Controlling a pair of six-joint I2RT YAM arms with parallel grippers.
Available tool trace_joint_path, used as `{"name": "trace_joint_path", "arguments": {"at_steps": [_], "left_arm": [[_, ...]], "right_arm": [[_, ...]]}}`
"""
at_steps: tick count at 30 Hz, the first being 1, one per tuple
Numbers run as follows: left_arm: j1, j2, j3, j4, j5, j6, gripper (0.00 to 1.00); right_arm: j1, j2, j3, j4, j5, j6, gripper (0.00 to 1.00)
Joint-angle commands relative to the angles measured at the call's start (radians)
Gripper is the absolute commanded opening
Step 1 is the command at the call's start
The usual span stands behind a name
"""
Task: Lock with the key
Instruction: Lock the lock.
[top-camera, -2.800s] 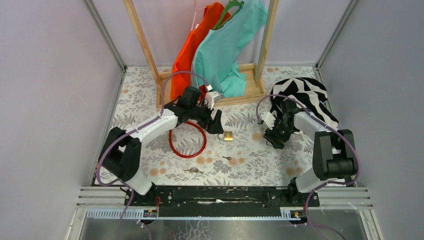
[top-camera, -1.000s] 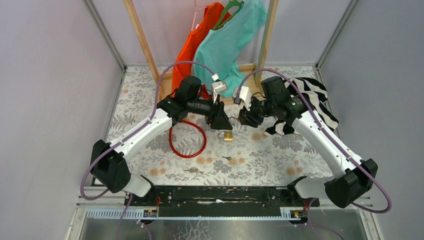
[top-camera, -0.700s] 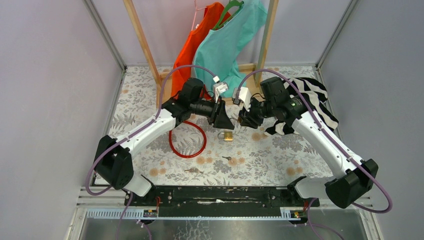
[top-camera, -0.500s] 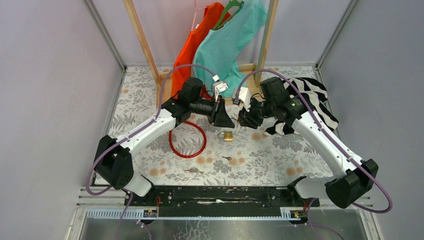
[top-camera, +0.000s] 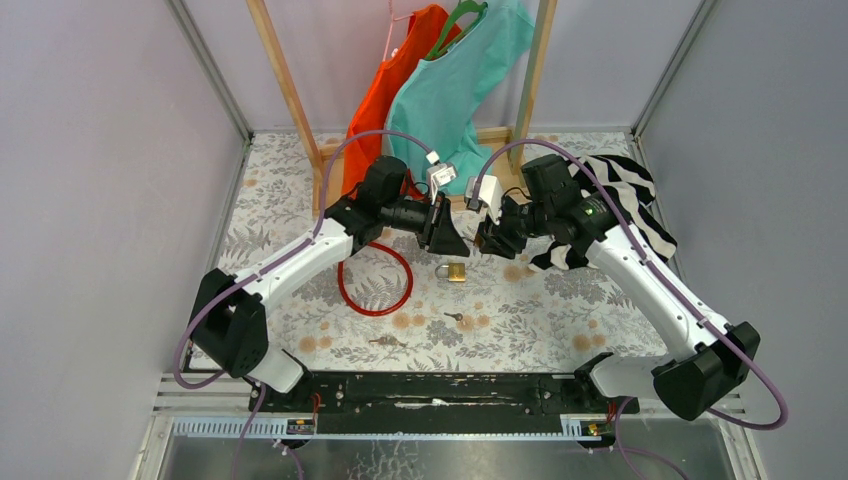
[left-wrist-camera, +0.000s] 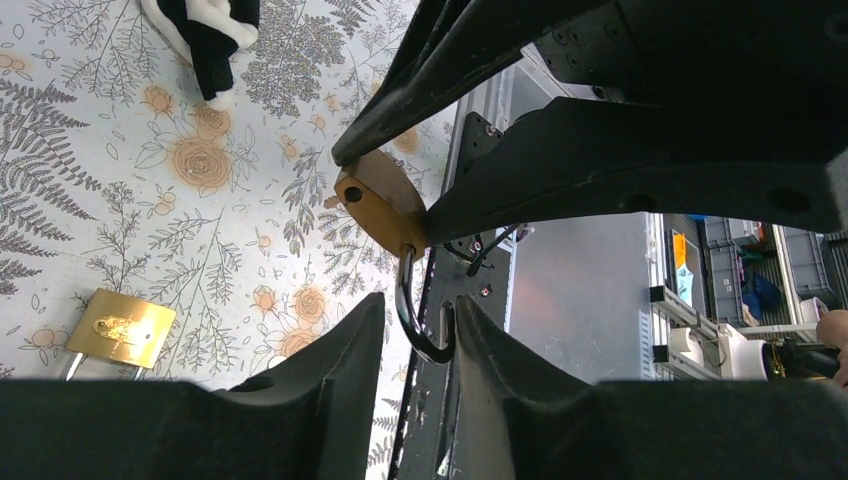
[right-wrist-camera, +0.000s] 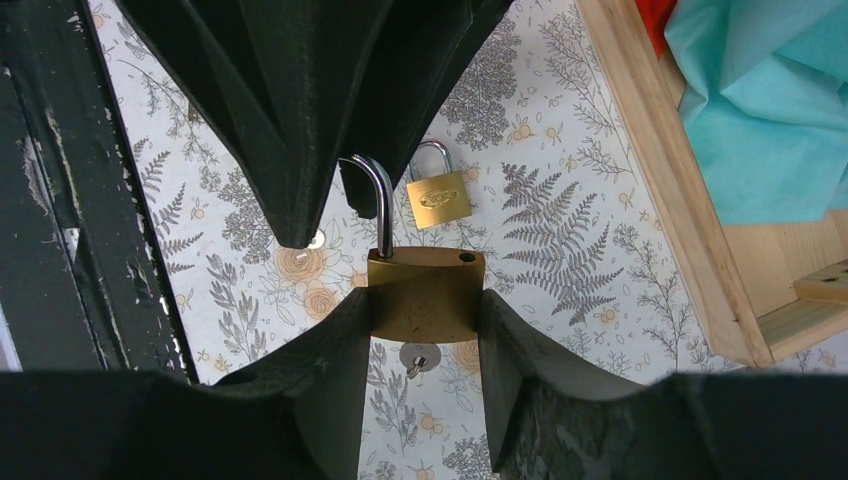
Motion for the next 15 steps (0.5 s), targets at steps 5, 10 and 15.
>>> {"name": "trace_joint_path", "arguments": {"at_steps": [5, 10, 15], "left_arm": [[0.001, -0.004, -0.024, 0.047, -0.01, 0.024, 0.4], [0.002, -0.008, -0.028, 0.048, -0.009, 0.029, 0.38], [0.002, -0.017, -0.033, 0.06, 0.005, 0.023, 0.49]], "right_arm": [[0.01, -0.05, 0.026, -0.006, -0.064, -0.014, 0.0], [0.01, -0.048, 0.027, -0.027, -0.087, -0.031, 0.0], [0.01, -0.042, 0.027, -0.038, -0.089, -0.042, 0.0]]}}
